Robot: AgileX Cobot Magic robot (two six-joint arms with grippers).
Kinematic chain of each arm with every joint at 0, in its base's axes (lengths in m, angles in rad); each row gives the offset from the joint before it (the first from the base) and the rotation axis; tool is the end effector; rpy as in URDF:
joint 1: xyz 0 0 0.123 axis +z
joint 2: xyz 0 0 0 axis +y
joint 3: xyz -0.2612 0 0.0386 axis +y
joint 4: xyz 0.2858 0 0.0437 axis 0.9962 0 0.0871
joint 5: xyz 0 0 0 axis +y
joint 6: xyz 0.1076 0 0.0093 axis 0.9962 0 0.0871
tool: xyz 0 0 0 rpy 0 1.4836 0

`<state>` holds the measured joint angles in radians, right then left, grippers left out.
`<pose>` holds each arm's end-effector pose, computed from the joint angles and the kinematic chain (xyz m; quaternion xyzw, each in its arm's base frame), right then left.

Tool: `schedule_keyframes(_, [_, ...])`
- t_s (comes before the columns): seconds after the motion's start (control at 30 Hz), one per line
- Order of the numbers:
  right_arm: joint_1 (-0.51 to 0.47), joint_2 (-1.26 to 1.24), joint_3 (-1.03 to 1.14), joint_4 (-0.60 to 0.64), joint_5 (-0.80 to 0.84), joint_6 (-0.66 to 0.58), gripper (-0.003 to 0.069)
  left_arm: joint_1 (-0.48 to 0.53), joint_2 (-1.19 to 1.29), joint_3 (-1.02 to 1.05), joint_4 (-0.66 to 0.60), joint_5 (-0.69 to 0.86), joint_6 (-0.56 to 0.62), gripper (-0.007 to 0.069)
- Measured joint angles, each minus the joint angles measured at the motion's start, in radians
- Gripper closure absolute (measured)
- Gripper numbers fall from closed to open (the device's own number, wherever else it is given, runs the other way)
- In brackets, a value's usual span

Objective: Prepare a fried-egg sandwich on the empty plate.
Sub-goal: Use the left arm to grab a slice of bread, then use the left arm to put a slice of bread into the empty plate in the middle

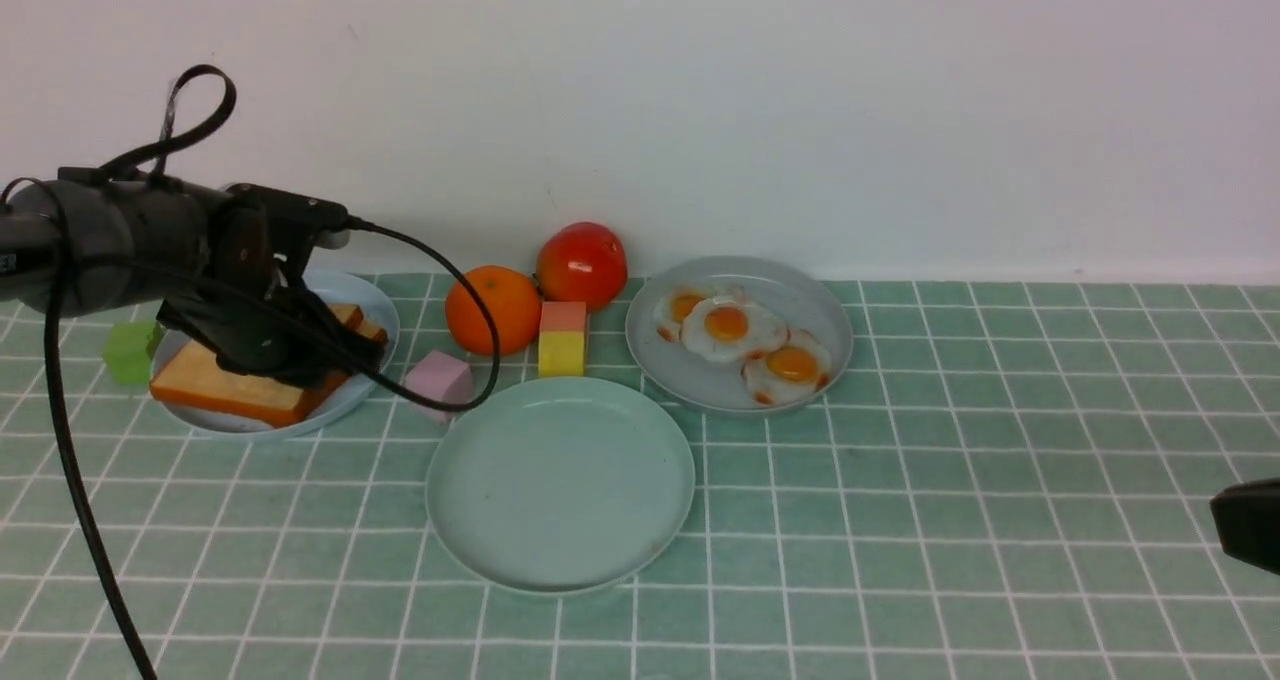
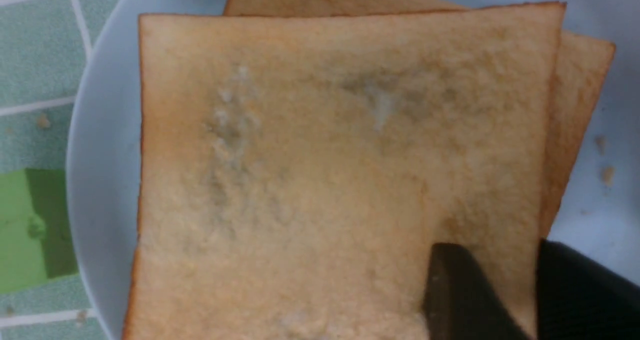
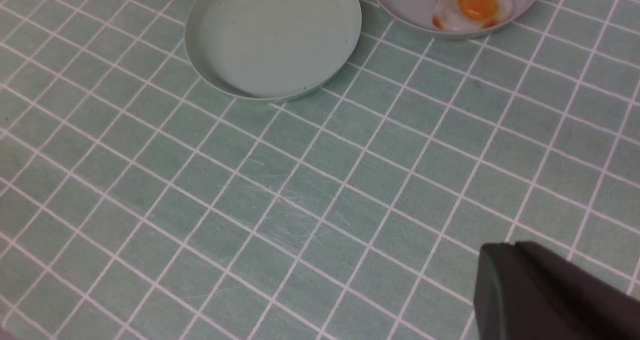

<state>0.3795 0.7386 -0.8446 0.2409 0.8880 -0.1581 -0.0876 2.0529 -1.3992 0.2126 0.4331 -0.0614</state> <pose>0.1736 0.0908 0.3342 -0.2107 0.8745 0.1624 0.4056 0.4667 -0.0314 0.1074 0.0923 0.9530 0.0488 0.2846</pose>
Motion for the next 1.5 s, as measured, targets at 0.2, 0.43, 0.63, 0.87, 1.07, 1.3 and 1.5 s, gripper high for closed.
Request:
schedule_keyframes(0.2, [0.000, 0.000, 0.000, 0.010, 0.003, 0.000, 0.0627, -0.002, -0.005, -0.004, 0.001, 0.007, 0.000, 0.0596])
schedule_keyframes(0.43, [0.000, 0.000, 0.000, 0.010, 0.005, 0.000, 0.0624, -0.005, -0.122, 0.004, -0.003, 0.072, 0.000, 0.0596])
schedule_keyframes(0.63, [0.000, 0.000, 0.000, 0.010, 0.005, 0.000, 0.0618, -0.119, -0.297, 0.011, -0.025, 0.205, 0.000, 0.0596])
schedule_keyframes(0.87, [0.000, 0.000, 0.000, 0.009, 0.005, -0.001, 0.0611, -0.427, -0.343, 0.107, -0.041, 0.238, -0.002, 0.0596])
schedule_keyframes(1.07, [0.000, 0.000, 0.000, 0.011, 0.020, -0.001, 0.0608, -0.542, -0.247, 0.124, 0.004, 0.180, -0.039, 0.0598])
schedule_keyframes(1.3, [0.000, 0.000, 0.000, 0.017, 0.038, -0.001, 0.0594, -0.556, -0.170, 0.124, 0.036, 0.134, -0.045, 0.0589])
schedule_keyframes(1.5, [0.000, 0.002, 0.000, 0.013, 0.018, 0.000, 0.0452, -0.556, -0.158, 0.121, 0.042, 0.128, -0.046, 0.0364])
